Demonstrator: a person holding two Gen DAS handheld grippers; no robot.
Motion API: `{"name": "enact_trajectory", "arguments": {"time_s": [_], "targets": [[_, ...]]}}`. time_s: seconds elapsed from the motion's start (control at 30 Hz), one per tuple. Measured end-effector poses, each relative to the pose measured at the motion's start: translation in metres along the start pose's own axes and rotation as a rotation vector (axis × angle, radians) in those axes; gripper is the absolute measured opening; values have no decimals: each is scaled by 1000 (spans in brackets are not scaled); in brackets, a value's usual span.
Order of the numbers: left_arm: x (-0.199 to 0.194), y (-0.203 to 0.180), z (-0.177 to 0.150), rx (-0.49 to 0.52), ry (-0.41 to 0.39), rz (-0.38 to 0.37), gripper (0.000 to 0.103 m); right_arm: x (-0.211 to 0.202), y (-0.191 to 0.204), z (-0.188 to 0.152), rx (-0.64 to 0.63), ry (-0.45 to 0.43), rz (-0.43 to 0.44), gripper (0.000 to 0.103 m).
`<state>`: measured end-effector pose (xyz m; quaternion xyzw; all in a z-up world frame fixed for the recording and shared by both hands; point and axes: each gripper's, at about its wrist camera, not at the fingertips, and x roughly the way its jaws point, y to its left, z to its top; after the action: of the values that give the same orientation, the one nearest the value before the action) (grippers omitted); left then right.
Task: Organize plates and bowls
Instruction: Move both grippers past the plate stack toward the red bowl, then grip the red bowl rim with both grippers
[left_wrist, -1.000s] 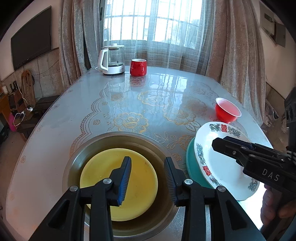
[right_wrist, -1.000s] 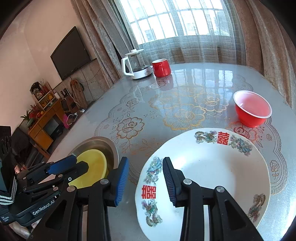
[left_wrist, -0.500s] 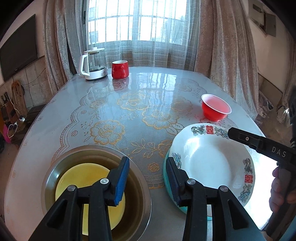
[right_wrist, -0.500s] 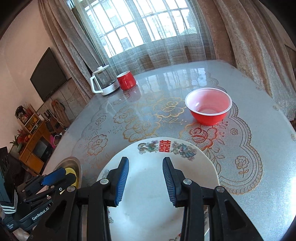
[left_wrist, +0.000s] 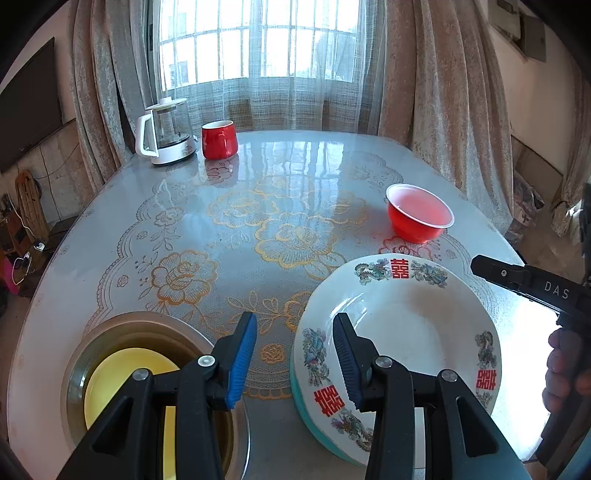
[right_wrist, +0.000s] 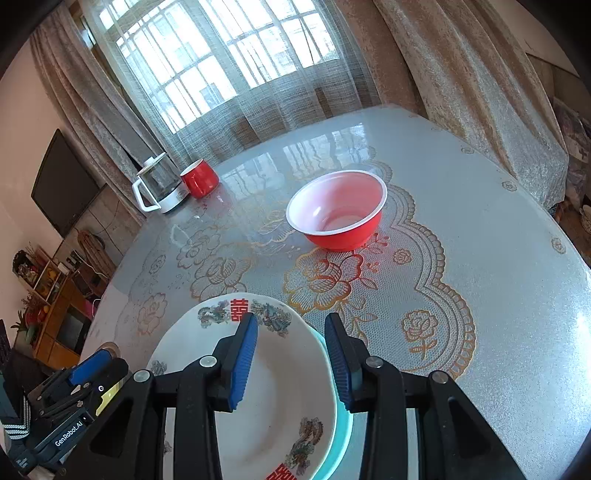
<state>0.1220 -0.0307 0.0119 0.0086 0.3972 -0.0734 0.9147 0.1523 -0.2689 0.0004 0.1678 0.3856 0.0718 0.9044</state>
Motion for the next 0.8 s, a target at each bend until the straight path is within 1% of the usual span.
{"name": "enact_trajectory", "arguments": {"time_s": [0.2,0.4,0.53,0.7,0.8], "targets": [[15,-4,13,-46,51,-19,44,2,-23,15,41,-8,-23,38],[28,-19,30,-54,63,-86,44,9,-41,34,68,-20,-45,38],[41,-32,48,-69,82,-135,44,21,-54,47,98,-12,-46,38],[56,-54,73,-53,85,-168,44,38,-66,65,125,-5,-54,38],[69,-65,87,-52,95,-181,43,48,-74,76,140,1,-55,36]]}}
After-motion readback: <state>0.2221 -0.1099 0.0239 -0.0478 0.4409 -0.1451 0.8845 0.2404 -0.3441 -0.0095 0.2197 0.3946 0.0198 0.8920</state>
